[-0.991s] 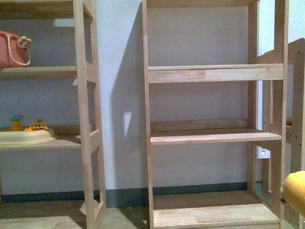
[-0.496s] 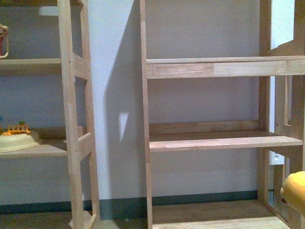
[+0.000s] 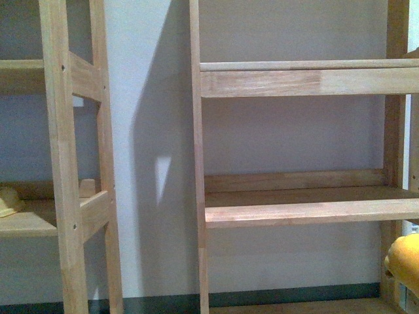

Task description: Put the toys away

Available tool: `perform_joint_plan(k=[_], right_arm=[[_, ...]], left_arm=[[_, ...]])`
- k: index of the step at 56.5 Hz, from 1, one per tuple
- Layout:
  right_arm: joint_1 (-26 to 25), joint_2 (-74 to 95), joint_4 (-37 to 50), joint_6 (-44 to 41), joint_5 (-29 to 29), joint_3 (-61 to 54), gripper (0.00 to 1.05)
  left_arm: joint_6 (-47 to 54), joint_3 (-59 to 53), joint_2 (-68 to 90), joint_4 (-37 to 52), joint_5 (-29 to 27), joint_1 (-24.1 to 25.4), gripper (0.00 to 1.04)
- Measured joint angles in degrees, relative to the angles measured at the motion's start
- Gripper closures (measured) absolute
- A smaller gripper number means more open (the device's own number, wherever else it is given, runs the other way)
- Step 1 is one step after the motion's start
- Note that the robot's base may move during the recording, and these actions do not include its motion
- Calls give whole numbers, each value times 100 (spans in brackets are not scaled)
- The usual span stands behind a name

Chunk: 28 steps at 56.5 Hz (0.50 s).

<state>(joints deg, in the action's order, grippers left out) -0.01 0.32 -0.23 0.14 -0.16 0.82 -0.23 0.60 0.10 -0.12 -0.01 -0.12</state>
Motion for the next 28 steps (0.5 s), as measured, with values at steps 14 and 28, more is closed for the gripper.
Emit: perform_joint_plan(k=[14, 28], right_arm=[[0, 0, 0, 0, 0, 0, 98], [0, 0, 0, 0, 0, 0, 98]], left_arm=[[0, 0, 0, 0, 0, 0, 6], [0, 0, 0, 0, 0, 0, 6]])
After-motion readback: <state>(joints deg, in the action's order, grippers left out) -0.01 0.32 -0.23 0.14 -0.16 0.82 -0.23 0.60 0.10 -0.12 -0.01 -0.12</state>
